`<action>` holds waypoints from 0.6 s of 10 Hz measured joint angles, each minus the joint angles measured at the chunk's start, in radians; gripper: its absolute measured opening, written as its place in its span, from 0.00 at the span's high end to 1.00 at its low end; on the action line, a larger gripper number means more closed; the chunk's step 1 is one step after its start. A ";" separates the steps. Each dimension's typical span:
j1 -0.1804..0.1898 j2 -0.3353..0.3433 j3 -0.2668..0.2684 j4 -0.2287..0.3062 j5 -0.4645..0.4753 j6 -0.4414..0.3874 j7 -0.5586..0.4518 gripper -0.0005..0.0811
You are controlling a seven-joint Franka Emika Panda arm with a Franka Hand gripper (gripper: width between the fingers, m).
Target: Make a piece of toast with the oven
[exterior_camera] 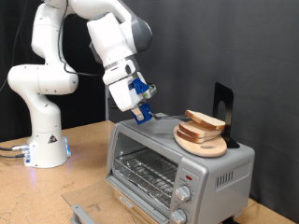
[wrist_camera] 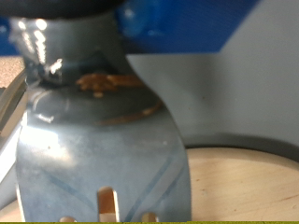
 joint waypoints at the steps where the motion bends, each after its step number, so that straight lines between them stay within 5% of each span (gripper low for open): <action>1: -0.001 0.002 0.003 0.002 0.000 0.001 0.002 0.66; 6: -0.015 0.025 0.034 0.004 -0.016 0.045 0.001 0.66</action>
